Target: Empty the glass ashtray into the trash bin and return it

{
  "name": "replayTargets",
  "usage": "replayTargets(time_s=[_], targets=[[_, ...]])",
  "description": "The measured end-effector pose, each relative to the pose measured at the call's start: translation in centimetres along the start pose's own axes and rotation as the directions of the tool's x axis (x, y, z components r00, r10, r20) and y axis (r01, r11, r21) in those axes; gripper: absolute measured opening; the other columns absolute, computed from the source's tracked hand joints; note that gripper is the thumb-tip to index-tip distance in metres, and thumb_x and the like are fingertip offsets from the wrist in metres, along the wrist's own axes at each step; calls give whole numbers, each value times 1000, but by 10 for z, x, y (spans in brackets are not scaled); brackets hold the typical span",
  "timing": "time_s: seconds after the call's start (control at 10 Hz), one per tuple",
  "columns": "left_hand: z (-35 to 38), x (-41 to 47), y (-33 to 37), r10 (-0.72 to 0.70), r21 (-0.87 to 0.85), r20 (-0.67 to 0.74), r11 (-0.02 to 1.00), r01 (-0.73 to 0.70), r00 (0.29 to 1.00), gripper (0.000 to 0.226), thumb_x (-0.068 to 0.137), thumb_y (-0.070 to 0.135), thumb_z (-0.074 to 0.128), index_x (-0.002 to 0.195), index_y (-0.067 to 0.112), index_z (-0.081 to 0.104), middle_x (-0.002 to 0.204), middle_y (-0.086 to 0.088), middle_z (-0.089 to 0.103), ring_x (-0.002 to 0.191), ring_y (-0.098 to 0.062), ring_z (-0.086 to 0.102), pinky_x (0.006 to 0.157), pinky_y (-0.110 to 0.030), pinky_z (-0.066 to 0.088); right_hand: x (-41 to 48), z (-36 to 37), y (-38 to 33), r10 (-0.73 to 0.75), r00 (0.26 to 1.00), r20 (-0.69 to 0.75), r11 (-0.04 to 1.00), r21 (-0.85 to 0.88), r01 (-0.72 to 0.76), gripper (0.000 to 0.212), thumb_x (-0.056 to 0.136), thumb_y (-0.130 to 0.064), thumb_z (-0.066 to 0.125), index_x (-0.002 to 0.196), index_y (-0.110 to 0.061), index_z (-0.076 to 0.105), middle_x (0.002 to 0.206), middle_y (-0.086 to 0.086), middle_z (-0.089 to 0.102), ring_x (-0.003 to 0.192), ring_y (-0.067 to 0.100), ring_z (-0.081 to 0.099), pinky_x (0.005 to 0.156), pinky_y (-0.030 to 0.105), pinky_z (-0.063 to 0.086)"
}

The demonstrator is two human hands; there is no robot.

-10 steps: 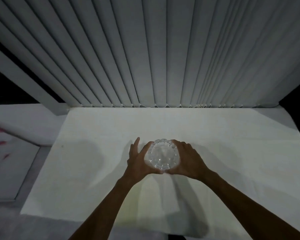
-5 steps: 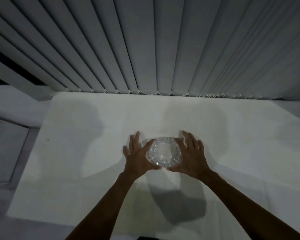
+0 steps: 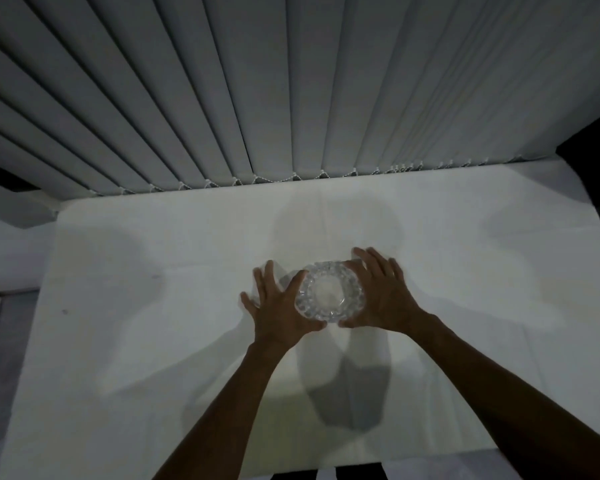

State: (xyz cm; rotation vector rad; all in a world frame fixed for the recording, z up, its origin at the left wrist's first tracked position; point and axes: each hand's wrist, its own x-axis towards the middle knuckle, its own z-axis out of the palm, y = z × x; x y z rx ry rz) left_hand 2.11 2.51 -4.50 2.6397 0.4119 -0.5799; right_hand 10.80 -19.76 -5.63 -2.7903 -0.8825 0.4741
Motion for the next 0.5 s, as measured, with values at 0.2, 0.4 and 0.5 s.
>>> replayTargets(time_s=[0.2, 0.4, 0.5], targets=[[0, -2, 0, 13, -4, -17, 1000, -13, 1000, 121, 63, 81, 79, 164, 45, 22, 175, -14, -13, 160, -41, -21, 119, -76, 3, 1, -2, -1, 8, 1000, 14, 1000, 3, -8, 133, 54, -104, 53, 149, -12, 50, 159, 16, 43, 148, 39, 39, 110, 67, 41], [-28, -9, -10, 68, 23, -1, 997, -68, 998, 125, 62, 84, 77, 164, 38, 22, 174, -13, 6, 162, -36, 0, 123, -68, 11, -6, -31, -19, 24, 997, 75, 1000, -4, -24, 141, 49, -98, 67, 160, -20, 30, 163, 10, 35, 149, 33, 36, 112, 61, 43], [-47, -17, -11, 136, 74, -47, 988, -133, 990, 112, 70, 86, 70, 162, 35, 30, 168, -4, 29, 157, -27, 26, 123, -56, 19, -11, -42, -34, 36, 997, 63, 996, 76, -41, 134, 54, -89, 74, 162, -24, 27, 164, 6, 35, 148, 30, 36, 111, 53, 44]])
